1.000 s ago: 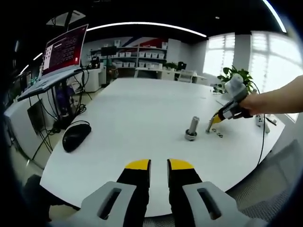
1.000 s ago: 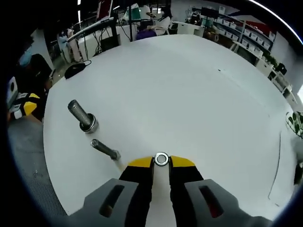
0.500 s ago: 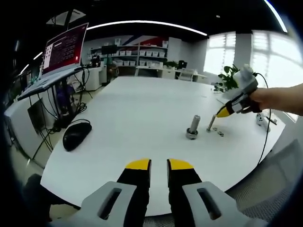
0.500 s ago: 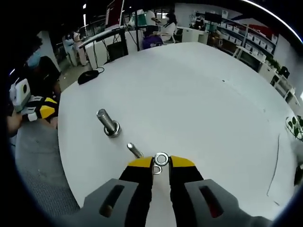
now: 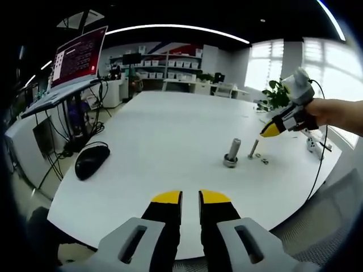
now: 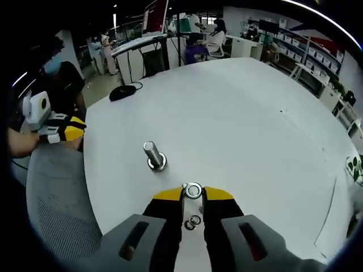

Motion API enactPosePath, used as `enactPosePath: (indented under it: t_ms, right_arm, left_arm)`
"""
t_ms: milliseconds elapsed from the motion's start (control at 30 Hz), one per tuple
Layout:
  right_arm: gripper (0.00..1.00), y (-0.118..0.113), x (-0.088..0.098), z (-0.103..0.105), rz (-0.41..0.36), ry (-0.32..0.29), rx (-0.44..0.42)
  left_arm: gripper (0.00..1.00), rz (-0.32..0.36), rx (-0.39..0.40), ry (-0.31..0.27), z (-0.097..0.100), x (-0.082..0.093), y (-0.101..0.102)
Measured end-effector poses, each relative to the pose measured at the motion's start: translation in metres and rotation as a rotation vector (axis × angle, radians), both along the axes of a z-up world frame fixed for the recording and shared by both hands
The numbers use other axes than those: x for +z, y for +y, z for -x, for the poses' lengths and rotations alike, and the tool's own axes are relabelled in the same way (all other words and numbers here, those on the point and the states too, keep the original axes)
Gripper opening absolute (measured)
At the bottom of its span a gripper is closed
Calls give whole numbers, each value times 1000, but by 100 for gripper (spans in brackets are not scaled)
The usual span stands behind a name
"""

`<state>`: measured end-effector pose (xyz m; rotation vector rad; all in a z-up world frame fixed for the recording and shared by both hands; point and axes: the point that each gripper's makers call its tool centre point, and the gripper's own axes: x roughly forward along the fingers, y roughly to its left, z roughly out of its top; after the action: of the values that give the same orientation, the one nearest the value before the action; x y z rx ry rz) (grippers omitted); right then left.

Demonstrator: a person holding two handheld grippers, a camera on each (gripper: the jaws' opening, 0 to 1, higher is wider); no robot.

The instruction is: Place the washer onto the threaded stud by aligning its center hole with the stud, sliding it down to the base, and recovering from edge contact or off-axis alignment until the washer reaches the visible bottom stop.

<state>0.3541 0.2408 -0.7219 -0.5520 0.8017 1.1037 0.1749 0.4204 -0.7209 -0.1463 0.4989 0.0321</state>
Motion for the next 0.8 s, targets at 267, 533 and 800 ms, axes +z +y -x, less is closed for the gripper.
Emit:
enactPosePath:
  t_ms: [267, 533, 800]
  right_arm:
    - [14, 6, -1, 0, 29, -1, 25]
    - [14, 8, -5, 3, 55, 2, 52]
    - [14, 8, -7, -2, 72, 8, 48]
  left_arm:
    - [8, 0, -4, -2, 0, 1, -1]
    - [8, 2, 0, -10, 0, 2, 0]
    - [8, 7, -3, -13, -1, 2, -1]
